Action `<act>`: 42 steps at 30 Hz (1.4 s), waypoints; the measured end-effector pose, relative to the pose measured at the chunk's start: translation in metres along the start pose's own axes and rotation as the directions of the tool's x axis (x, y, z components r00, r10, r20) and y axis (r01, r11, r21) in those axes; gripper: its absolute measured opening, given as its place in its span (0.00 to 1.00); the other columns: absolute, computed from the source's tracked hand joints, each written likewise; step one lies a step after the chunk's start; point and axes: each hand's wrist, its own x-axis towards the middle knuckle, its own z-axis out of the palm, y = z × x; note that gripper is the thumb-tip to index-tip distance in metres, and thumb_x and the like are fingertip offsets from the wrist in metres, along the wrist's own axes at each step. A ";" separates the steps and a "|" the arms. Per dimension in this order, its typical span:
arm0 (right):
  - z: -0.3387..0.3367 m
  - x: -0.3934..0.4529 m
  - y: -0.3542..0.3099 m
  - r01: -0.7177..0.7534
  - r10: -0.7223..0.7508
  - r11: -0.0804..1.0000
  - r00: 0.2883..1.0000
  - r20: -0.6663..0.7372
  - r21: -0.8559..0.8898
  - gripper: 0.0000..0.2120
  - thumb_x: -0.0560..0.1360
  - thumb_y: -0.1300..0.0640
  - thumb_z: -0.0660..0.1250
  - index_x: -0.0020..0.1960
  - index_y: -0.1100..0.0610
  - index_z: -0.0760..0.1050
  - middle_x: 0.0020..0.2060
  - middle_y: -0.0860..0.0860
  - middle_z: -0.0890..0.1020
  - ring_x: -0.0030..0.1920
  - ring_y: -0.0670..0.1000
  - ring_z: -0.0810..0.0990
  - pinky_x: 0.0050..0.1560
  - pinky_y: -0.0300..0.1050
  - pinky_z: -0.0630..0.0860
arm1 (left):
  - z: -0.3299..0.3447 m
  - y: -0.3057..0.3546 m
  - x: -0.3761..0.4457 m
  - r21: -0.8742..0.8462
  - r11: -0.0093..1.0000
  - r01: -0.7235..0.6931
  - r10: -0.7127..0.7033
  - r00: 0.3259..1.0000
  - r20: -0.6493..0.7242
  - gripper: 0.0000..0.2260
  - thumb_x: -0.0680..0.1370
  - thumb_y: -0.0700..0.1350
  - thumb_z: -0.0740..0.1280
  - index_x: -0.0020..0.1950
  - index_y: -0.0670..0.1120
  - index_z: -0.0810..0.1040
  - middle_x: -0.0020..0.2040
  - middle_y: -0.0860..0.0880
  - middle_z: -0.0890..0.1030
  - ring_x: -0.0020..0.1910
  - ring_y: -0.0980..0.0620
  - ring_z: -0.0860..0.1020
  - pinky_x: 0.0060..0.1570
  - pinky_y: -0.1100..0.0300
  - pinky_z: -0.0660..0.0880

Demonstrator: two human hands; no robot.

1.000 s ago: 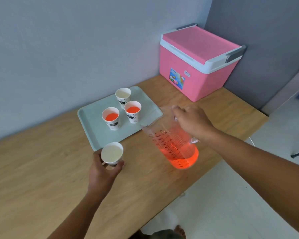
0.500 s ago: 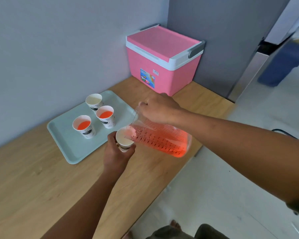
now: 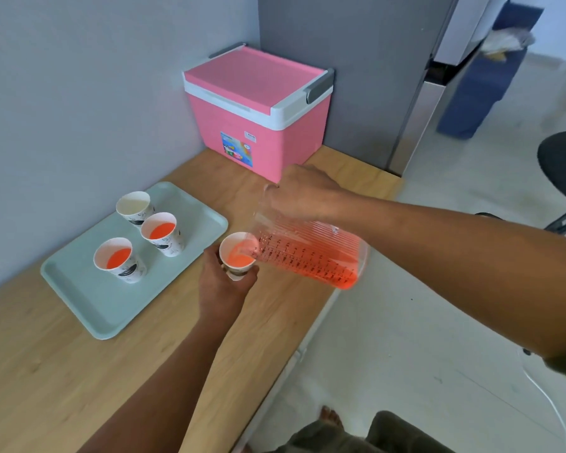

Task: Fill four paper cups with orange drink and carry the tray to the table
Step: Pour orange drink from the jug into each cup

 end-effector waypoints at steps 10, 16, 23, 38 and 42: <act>-0.014 -0.012 0.023 -0.055 0.054 0.998 0.998 -0.025 -0.031 0.13 0.83 0.47 0.60 0.47 0.54 0.75 0.42 0.48 0.78 0.44 0.52 0.80 0.39 0.44 0.75 | 0.021 0.004 0.002 -0.011 1.000 0.020 -0.019 0.997 0.074 0.29 0.68 0.48 0.81 0.64 0.52 0.70 0.54 0.57 0.81 0.51 0.57 0.81 0.49 0.57 0.79; -0.018 -0.018 0.038 -0.079 0.077 0.996 0.996 -0.043 -0.047 0.18 0.83 0.48 0.61 0.36 0.52 0.71 0.37 0.49 0.76 0.38 0.52 0.78 0.34 0.43 0.68 | 0.028 0.007 -0.002 -0.012 1.000 0.015 -0.013 0.993 0.121 0.30 0.68 0.47 0.81 0.65 0.53 0.69 0.53 0.63 0.78 0.52 0.64 0.78 0.46 0.64 0.76; -0.021 -0.026 0.051 -0.103 0.101 0.994 0.993 -0.060 -0.035 0.21 0.85 0.49 0.60 0.34 0.54 0.71 0.33 0.48 0.73 0.34 0.49 0.73 0.35 0.44 0.69 | 0.036 0.014 -0.005 -0.021 1.000 0.015 -0.011 0.985 0.171 0.29 0.69 0.47 0.81 0.63 0.56 0.68 0.52 0.64 0.78 0.49 0.66 0.78 0.43 0.67 0.74; -0.016 -0.031 0.094 -0.262 0.273 0.955 0.960 -0.067 0.137 0.19 0.83 0.47 0.60 0.38 0.56 0.74 0.33 0.50 0.74 0.32 0.51 0.74 0.37 0.48 0.75 | 0.054 0.024 -0.004 -0.056 0.998 0.039 -0.028 0.983 0.184 0.30 0.69 0.48 0.81 0.65 0.53 0.69 0.53 0.62 0.78 0.51 0.63 0.78 0.44 0.68 0.74; -0.012 -0.036 0.104 -0.292 0.317 0.924 0.946 -0.067 0.248 0.21 0.84 0.46 0.59 0.34 0.54 0.69 0.29 0.49 0.71 0.27 0.51 0.70 0.34 0.48 0.72 | 0.057 0.026 -0.002 -0.089 0.993 0.079 -0.064 0.985 0.161 0.31 0.70 0.47 0.81 0.66 0.53 0.69 0.55 0.59 0.78 0.52 0.62 0.78 0.45 0.67 0.74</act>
